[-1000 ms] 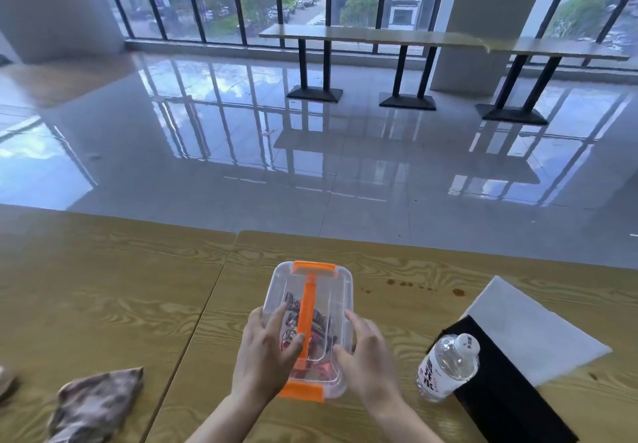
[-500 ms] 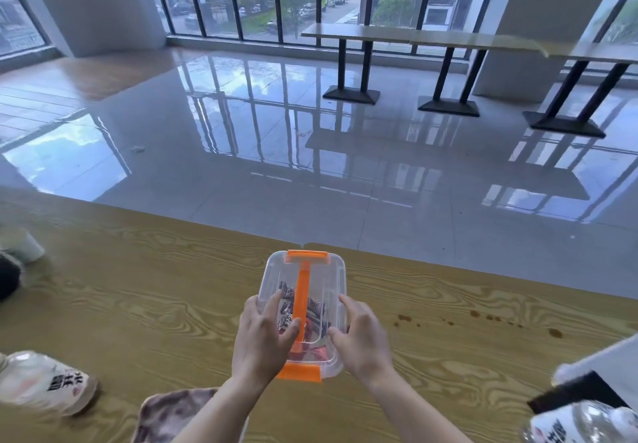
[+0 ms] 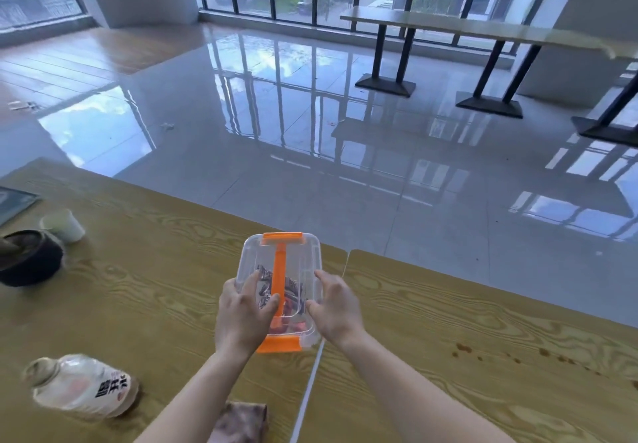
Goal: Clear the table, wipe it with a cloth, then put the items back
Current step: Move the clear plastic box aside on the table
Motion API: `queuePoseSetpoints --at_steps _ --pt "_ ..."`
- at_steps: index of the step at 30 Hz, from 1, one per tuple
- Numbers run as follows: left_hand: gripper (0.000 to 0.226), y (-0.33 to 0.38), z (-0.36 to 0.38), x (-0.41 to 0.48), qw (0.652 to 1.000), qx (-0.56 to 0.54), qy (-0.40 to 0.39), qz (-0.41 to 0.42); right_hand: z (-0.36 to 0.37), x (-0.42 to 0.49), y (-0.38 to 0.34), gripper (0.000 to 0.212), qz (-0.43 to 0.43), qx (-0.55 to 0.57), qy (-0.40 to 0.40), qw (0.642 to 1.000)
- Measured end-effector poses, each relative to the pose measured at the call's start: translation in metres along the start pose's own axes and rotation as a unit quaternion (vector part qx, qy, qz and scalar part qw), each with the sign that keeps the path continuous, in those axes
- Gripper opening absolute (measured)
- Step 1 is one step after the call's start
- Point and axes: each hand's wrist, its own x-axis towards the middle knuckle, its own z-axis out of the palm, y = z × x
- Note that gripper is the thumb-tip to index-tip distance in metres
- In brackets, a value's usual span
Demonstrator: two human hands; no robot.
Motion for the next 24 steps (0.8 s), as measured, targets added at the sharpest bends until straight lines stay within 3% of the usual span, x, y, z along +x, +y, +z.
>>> queuePoseSetpoints --at_steps 10,24 --pt "0.058 -0.042 -0.025 0.030 0.996 -0.002 0.046 -0.076 0.046 0.043 -0.043 0.043 -0.023 0.009 -0.040 0.999" --pt "0.060 -0.068 -0.021 0.028 0.994 0.036 0.043 -0.091 0.074 0.048 -0.047 0.059 -0.033 -0.008 -0.063 0.997"
